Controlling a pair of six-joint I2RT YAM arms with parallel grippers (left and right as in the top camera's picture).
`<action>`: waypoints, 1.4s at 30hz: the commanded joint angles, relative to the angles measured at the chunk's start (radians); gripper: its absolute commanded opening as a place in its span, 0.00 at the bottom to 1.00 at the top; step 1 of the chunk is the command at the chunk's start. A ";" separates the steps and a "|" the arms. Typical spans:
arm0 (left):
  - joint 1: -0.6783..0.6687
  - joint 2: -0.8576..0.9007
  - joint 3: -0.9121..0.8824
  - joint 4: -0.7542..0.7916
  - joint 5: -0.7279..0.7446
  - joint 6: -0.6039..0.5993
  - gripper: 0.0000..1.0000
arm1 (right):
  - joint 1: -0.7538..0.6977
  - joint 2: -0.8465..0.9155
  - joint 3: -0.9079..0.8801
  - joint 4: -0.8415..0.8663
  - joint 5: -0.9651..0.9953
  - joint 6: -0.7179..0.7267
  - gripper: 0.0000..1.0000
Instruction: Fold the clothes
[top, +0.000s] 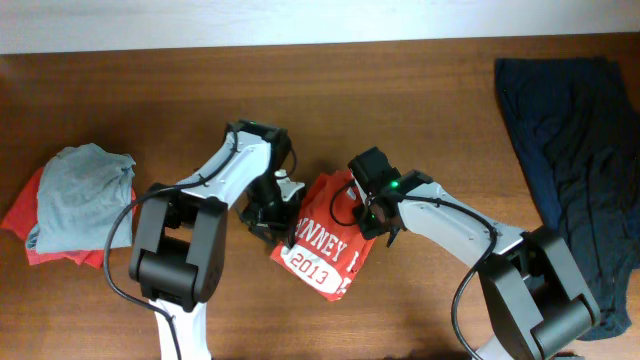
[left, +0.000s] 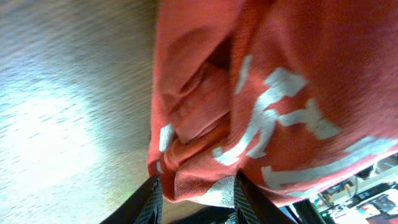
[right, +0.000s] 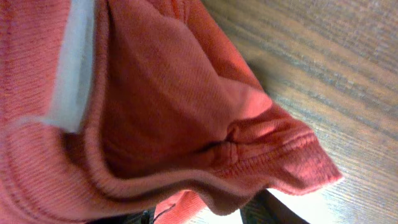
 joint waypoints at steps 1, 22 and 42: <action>-0.043 0.012 -0.041 -0.004 0.011 -0.006 0.38 | 0.003 0.006 0.000 0.056 0.008 0.009 0.52; 0.031 -0.009 0.188 0.078 -0.199 -0.100 0.37 | -0.220 -0.192 0.234 -0.298 0.056 0.100 0.53; 0.031 -0.018 0.121 0.015 0.534 0.666 0.36 | -0.592 -0.307 0.242 -0.534 -0.402 -0.131 0.53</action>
